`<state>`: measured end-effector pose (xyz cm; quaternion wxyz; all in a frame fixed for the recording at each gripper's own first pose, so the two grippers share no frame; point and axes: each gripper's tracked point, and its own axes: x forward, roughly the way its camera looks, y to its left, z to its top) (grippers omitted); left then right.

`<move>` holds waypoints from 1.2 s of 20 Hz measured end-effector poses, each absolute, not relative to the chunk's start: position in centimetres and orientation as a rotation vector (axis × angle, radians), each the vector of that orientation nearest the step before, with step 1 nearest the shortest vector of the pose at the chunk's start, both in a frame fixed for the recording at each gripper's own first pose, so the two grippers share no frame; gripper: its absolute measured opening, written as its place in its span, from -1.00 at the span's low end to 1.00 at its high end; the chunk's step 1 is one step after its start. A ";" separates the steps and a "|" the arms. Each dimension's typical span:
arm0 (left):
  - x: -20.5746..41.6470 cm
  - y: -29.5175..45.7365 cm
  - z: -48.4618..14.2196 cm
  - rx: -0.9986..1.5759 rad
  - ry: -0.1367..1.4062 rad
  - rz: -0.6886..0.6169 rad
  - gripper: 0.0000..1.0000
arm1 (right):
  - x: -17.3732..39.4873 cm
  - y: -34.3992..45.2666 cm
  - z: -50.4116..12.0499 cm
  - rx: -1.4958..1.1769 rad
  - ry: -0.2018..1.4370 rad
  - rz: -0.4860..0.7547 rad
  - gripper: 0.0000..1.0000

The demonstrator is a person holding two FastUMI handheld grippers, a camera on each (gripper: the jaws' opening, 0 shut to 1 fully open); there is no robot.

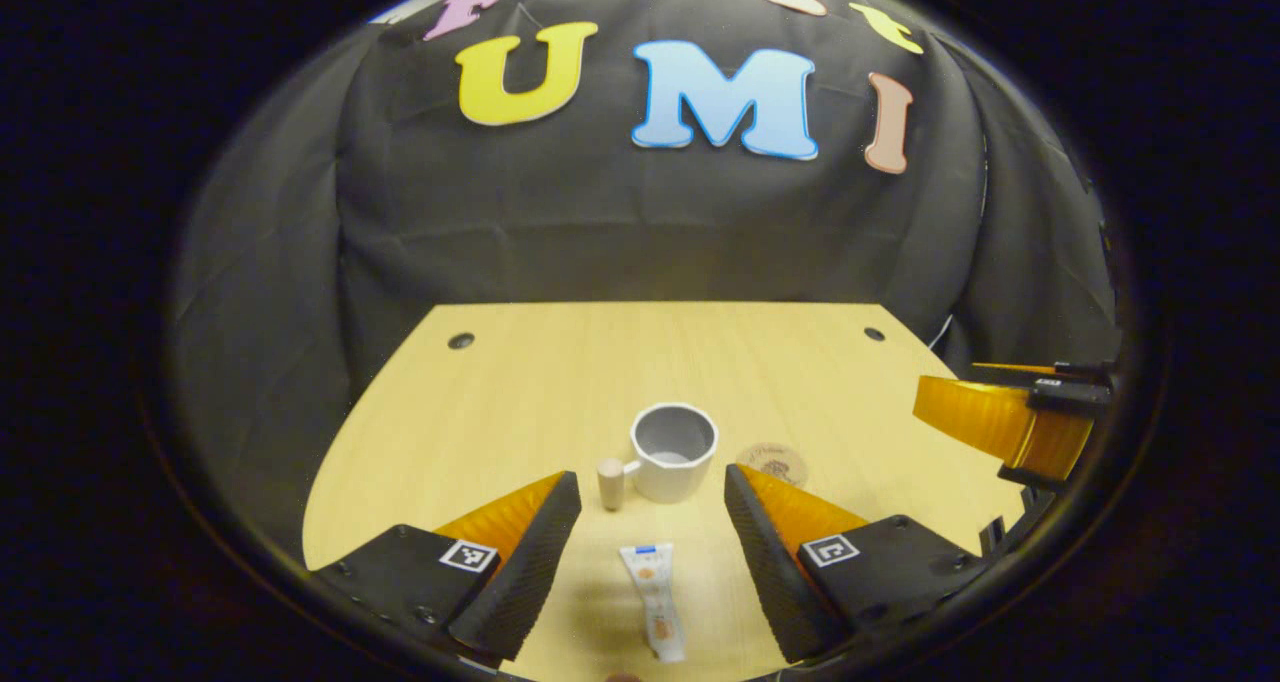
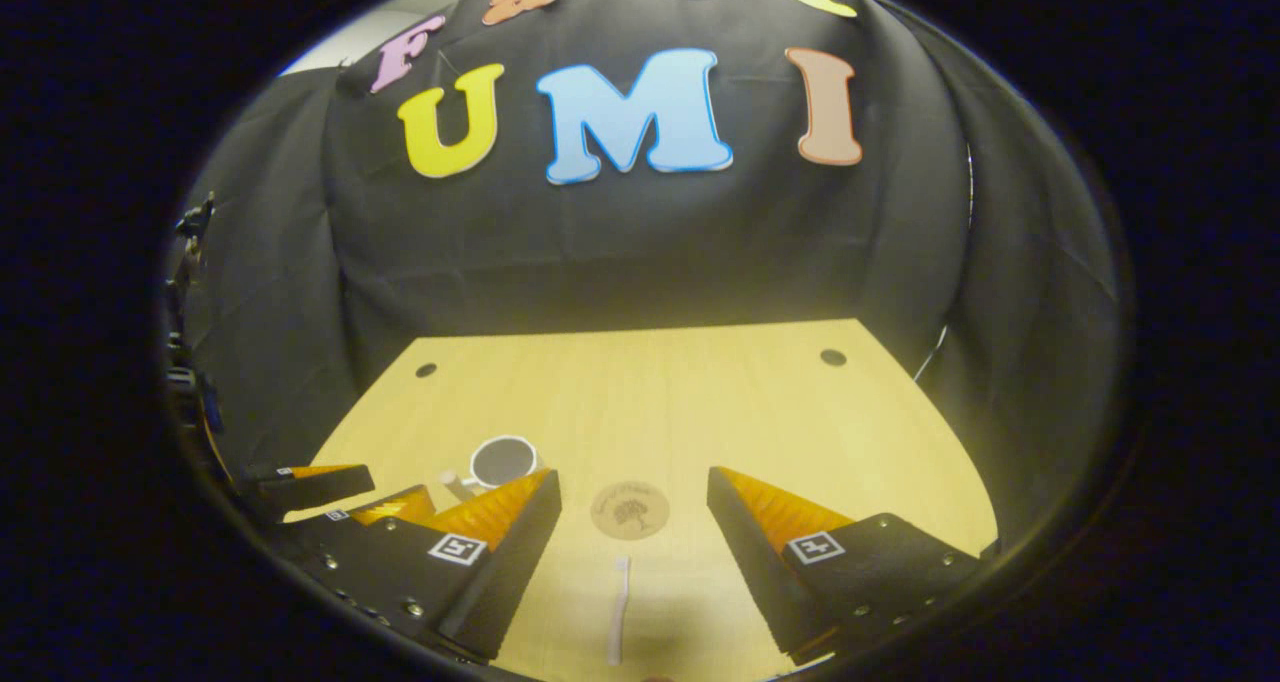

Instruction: Put the toothbrush and toothpaste on the desktop into the cup, then pick up the cup and place it on the coaster on the desktop.

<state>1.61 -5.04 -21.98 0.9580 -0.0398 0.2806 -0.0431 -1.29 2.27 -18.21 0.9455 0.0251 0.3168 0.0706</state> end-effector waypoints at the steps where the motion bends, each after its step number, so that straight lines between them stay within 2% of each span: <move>1: 1.5 -5.3 -22.9 -0.082 0.604 -0.091 0.90 | -1.7 2.4 -19.4 0.059 0.686 0.142 0.87; 4: 0.5 -6.1 -27.1 -0.076 0.728 -0.108 0.91 | -2.7 2.1 -23.2 0.065 0.809 0.126 0.87; 5: 0.0 -6.3 -28.4 -0.073 0.772 -0.107 1.00 | -3.1 2.2 -24.5 0.059 0.845 0.122 0.89; 7: -0.9 -6.5 -30.0 -0.080 0.862 -0.113 0.92 | -3.9 2.3 -27.0 0.059 0.929 0.122 0.91; 8: -1.3 -6.6 -31.3 -0.083 0.897 -0.114 1.00 | -4.4 2.4 -28.3 0.066 0.977 0.126 0.90; 9: -1.5 -6.6 -32.3 -0.086 0.928 -0.114 0.93 | -5.0 2.7 -29.2 0.077 1.021 0.129 0.91; 10: -1.9 -6.4 -33.2 -0.088 0.955 -0.111 1.00 | -5.4 2.9 -29.9 0.084 1.061 0.133 0.91; 13: -2.5 -6.1 -35.5 -0.091 1.029 -0.104 1.00 | -6.1 3.0 -31.7 0.073 1.168 0.148 0.91; 14: -2.7 -6.2 -36.4 -0.091 1.050 -0.101 0.94 | -6.0 3.1 -32.0 0.062 1.198 0.158 0.92; 21: -3.6 -5.4 -39.8 -0.072 1.166 -0.074 1.00 | -6.7 3.9 -35.0 -0.026 1.325 0.192 0.91; 23: -4.2 -5.4 -40.3 -0.083 1.200 -0.064 0.94 | -6.9 4.1 -35.6 -0.045 1.340 0.201 0.90; 24: -4.2 -5.1 -40.3 -0.069 1.207 -0.052 1.00 | -6.9 4.2 -35.8 -0.056 1.351 0.206 0.90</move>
